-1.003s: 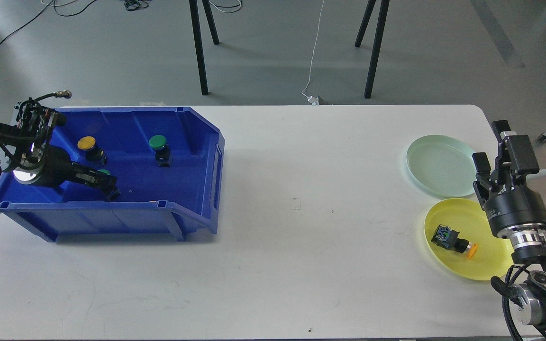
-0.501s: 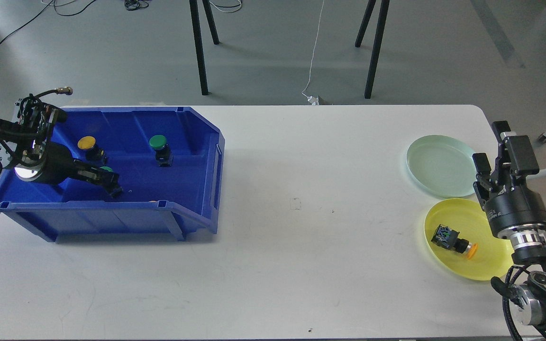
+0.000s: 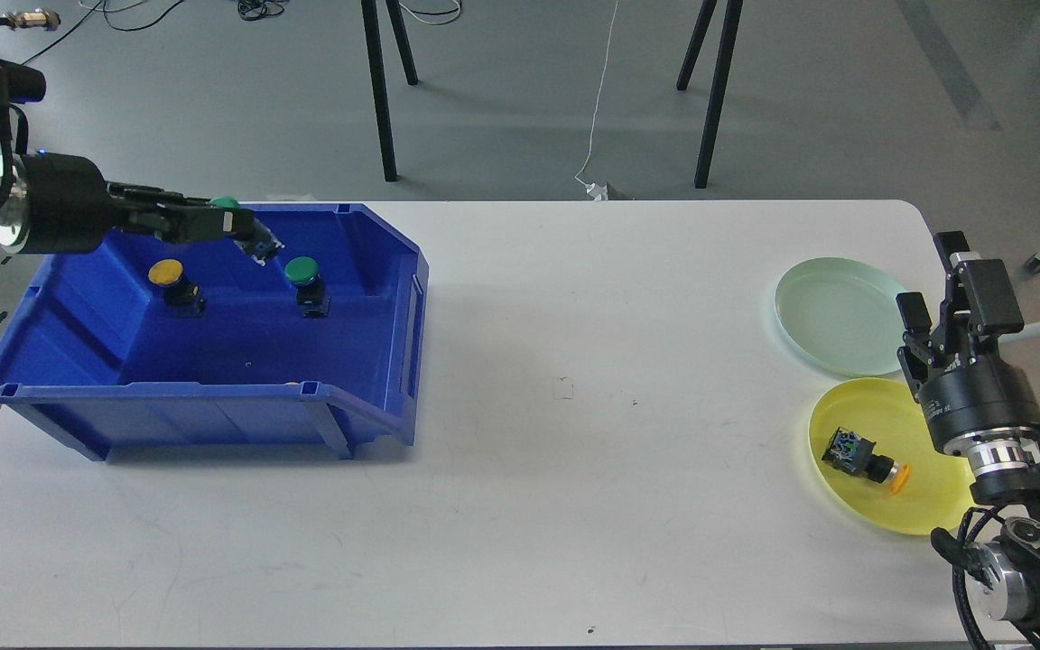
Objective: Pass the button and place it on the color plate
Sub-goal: 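Lift the green button and extend the left arm toward the right gripper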
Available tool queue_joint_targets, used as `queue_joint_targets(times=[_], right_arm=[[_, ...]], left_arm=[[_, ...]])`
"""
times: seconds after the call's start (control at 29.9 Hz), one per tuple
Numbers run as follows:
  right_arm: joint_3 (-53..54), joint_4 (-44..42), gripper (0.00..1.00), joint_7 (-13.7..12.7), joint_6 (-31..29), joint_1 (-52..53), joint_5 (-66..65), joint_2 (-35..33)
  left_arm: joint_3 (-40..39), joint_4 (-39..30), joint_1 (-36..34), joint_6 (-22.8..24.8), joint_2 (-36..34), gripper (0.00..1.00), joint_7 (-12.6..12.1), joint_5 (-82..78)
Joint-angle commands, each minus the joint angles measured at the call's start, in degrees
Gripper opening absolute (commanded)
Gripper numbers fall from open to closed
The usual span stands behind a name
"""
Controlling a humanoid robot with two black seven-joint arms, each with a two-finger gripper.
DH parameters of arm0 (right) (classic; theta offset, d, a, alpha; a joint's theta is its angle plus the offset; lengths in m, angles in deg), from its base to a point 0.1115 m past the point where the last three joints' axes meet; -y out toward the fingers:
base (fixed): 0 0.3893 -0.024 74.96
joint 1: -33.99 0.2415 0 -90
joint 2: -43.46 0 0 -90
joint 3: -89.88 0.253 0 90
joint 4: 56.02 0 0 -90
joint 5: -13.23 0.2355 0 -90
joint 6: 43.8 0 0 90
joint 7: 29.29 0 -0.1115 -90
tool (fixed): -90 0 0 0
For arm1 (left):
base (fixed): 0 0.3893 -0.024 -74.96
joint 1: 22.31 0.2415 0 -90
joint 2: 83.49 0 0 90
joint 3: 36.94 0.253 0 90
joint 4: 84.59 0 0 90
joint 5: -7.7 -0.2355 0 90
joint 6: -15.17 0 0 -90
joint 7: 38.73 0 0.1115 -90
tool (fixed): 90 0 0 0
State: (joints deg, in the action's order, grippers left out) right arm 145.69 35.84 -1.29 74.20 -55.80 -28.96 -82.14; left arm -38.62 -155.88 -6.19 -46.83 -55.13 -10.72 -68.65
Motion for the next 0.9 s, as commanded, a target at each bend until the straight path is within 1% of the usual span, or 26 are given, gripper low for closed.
queue_joint_targets(times=[0.0,0.07,0.13,0.23,0.37,0.47,0.5,0.57,0.64,0.77,0.87], right_arm=[[0.0,-0.01,0.99,0.0,0.0,0.05,0.0,0.1],[0.09,-0.01,0.99,0.0,0.0,0.05,0.0,0.1],[0.09,-0.01,0.99,0.0,0.0,0.05,0.0,0.01],[0.18,0.07,0.99,0.0,0.0,0.05,0.0,0.01],[0.18,0.08,0.99,0.0,0.0,-0.03,0.0,-0.08],[0.35,0.78,0.99,0.0,0.0,-0.47,0.09,-0.43],[0.36,1.21,0.99,0.0,0.0,-0.82,0.0,-0.52],[-0.08,2.0,0.99,0.0,0.0,-1.44,-0.18,-0.69],[-0.96,3.76,0.99,0.0,0.0,-1.7,-0.18,-0.6],[-3.07,7.55,0.99,0.0,-0.22,-0.74,0.09,0.45],[-3.07,7.46,0.98,0.0,-5.74,1.72,1.4,3.08]], left_arm=[[-3.41,-2.62,0.23,0.0,-0.93,0.13,0.0,12.06],[-3.59,-4.55,0.32,0.0,-0.58,0.13,0.0,18.57],[-3.77,-6.66,0.58,0.0,1.35,0.13,0.0,24.82],[-3.77,-9.91,1.63,0.0,7.58,0.13,0.0,32.91],[-3.85,-10.36,4.09,-7.07,20.04,0.13,0.0,35.74],[-3.77,-7.74,7.77,-12.6,29.97,0.13,0.0,35.66],[-3.68,-6.33,9.35,-13.93,32.79,0.13,0.0,35.4],[-3.68,-4.05,12.17,-14.55,36.76,0.13,0.0,34.87],[-3.94,-1.84,13.93,-14.64,39.23,0.13,0.0,34.25],[-4.03,-1.48,14.38,-14.64,40.12,0.13,0.0,34.07],[-4.03,-1.48,14.38,-14.64,40.03,0.13,0.0,34.07]])
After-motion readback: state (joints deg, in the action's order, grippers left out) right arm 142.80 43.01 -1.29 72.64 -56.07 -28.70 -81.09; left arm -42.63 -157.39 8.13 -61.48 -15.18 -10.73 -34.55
